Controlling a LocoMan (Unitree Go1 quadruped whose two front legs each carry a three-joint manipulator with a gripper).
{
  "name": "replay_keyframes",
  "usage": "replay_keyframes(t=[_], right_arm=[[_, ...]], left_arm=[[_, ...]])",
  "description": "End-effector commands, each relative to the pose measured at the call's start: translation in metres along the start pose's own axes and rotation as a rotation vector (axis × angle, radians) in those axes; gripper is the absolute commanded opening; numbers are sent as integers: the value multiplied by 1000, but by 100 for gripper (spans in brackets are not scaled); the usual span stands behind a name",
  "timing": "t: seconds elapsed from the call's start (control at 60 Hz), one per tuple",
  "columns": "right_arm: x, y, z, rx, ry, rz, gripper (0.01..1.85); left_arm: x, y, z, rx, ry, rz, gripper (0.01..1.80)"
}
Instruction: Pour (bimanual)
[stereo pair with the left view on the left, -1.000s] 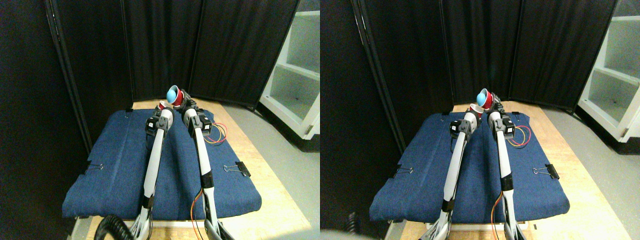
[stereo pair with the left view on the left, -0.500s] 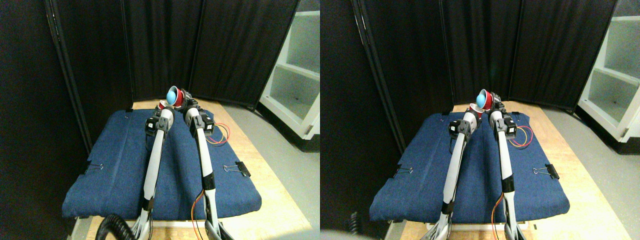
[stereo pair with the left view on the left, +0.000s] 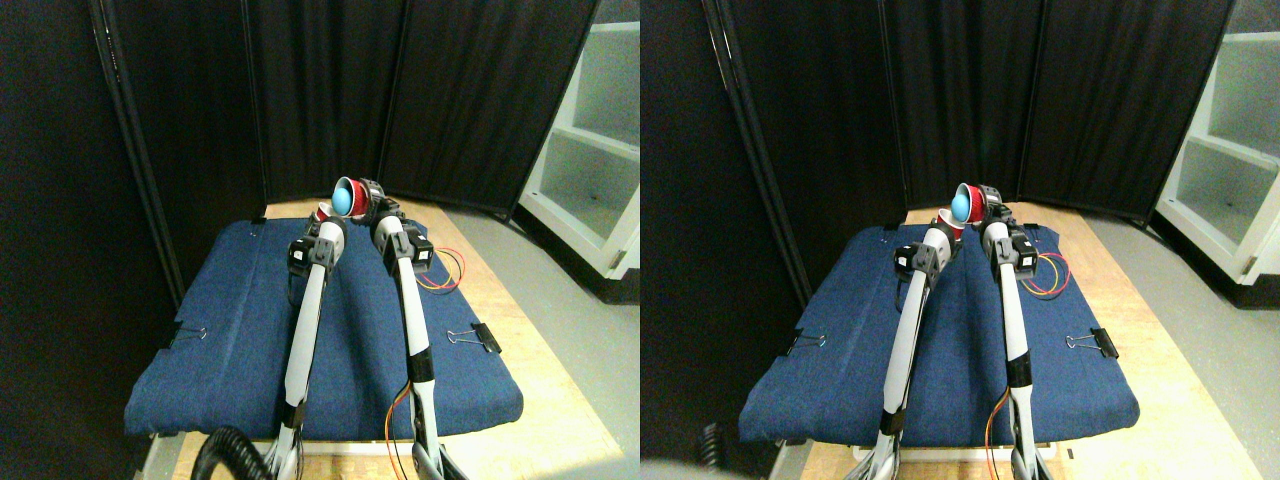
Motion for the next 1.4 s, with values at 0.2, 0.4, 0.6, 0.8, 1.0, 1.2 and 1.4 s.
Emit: replay_keyframes(t=[0.2,0.4,0.6,0.8,1.0,1.2,1.4], right_arm=[[2,1,8,-105,-34,0,38],[6,3,8,-148,-34,10,39],[11,5,4,-201,-18,13,35],[17,3,0,-192,-11,8,36],[21,-9,-5,-25,15,-71,40],[20,-18,-8,72,8,-115,40],[16,-29,-10,176,-32,-167,40]], left_arm=[[-1,-6,0,-18,-5,-27,33],[0,-6,3,-19,-7,-30,33],[2,-6,5,-30,-8,-30,33],[5,-4,7,-27,-8,-29,33],[7,-1,10,6,-29,-37,33],[7,1,15,16,-41,-45,33],[9,4,20,13,-60,-50,33]])
